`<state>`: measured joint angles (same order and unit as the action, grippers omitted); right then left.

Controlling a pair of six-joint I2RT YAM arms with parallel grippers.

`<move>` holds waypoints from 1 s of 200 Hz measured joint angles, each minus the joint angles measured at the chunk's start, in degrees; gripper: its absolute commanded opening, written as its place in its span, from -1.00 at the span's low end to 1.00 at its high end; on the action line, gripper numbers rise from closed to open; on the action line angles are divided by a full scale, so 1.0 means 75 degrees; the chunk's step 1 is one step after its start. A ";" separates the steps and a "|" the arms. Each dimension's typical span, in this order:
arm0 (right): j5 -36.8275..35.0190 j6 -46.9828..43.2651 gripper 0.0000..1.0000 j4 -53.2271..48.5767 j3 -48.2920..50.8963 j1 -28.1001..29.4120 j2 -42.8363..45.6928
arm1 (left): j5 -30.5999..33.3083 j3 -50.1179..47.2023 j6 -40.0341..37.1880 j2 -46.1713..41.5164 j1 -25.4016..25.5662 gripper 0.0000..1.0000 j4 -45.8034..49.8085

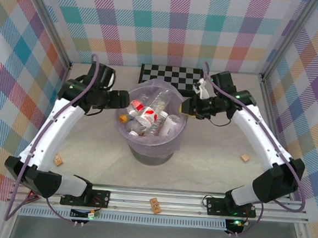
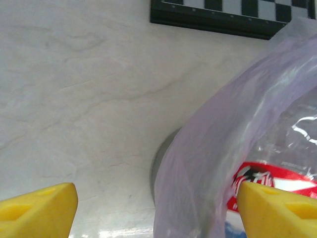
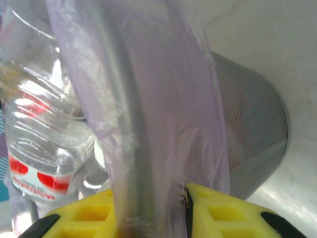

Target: Put the plastic bottles in the bin

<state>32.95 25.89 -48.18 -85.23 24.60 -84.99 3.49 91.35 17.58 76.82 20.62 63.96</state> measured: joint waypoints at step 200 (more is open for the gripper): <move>-0.0828 -0.0178 -0.62 0.0560 -0.3112 0.0443 -0.2372 | -0.0950 -0.0787 0.0804 0.0772 -0.0539 0.24 -0.1784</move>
<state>26.74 24.56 -43.99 -108.57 27.92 -102.78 -3.64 85.45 23.62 82.61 16.58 50.59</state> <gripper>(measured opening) 0.188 0.630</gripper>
